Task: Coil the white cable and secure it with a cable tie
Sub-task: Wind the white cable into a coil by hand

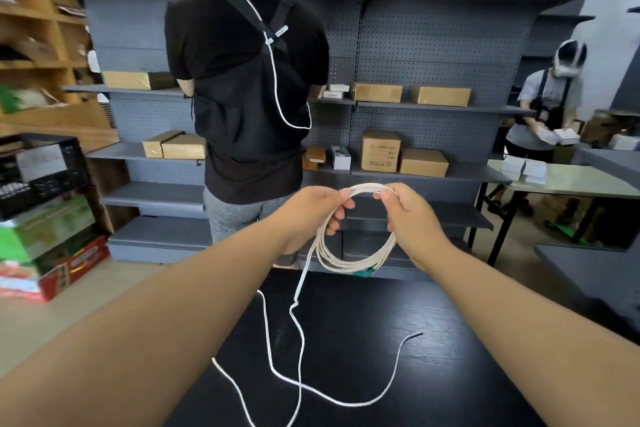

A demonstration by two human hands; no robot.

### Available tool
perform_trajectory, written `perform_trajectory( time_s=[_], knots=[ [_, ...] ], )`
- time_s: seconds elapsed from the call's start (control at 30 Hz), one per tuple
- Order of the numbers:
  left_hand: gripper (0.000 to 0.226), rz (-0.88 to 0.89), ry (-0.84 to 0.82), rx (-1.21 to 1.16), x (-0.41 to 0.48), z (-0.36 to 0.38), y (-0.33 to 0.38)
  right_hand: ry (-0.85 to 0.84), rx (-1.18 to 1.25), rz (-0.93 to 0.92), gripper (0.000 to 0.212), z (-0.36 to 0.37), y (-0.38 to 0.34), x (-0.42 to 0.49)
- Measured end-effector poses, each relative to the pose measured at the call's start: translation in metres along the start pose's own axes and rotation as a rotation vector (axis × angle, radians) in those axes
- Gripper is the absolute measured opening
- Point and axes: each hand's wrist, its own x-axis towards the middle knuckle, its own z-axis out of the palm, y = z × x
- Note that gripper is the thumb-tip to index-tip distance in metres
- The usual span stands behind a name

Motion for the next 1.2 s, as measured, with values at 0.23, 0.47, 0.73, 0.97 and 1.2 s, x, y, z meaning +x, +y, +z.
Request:
perform_trajectory(
  time_s=[0.23, 0.47, 0.73, 0.97, 1.2],
  knots=[
    [0.018, -0.128, -0.101, -0.210, -0.006, -0.014, -0.017, 0.047, -0.039, -0.046, 0.022, -0.007, 0.008, -0.006],
    [0.007, -0.033, 0.072, 0.030, -0.002, -0.013, -0.018, 0.076, -0.098, -0.092, 0.025, -0.008, 0.012, -0.007],
    [0.020, 0.113, 0.367, 0.026, -0.005, 0.019, -0.037, 0.258, 0.081, 0.045, 0.023, 0.004, 0.013, -0.012],
    [0.028, 0.068, 0.304, -0.179, -0.006, 0.032, -0.051, 0.434, 0.280, 0.197, 0.021, 0.006, 0.020, -0.005],
    [0.035, 0.096, 0.354, -0.253, -0.003, 0.047, -0.042, 0.554, 0.410, 0.320, 0.022, 0.014, 0.018, -0.011]
  ],
)
